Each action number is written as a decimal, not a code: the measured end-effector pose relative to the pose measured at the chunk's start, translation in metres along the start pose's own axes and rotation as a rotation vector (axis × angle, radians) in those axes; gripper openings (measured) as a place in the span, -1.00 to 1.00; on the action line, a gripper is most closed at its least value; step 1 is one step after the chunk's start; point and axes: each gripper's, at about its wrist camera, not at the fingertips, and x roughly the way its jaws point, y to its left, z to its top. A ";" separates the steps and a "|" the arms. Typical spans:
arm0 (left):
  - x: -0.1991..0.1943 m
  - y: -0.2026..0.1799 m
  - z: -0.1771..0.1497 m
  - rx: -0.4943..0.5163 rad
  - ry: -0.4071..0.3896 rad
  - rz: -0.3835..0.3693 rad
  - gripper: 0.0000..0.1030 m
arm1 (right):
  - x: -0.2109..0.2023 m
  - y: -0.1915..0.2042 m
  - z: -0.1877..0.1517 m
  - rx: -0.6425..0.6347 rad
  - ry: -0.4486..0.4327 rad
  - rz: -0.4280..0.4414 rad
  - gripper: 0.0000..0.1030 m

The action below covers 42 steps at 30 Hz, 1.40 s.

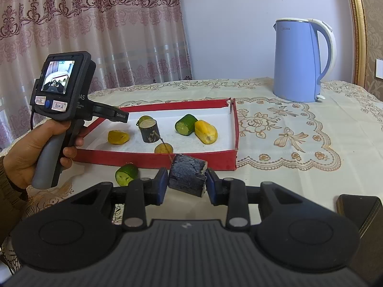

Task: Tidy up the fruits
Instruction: 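Carry the green lime into the tray and open the left tool, then carry the dark block over the tray with the right tool while the left tool withdraws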

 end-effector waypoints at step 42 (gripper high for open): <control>-0.068 0.034 -0.045 -0.184 0.038 -0.031 0.64 | 0.000 0.014 0.004 -0.021 -0.009 0.021 -0.37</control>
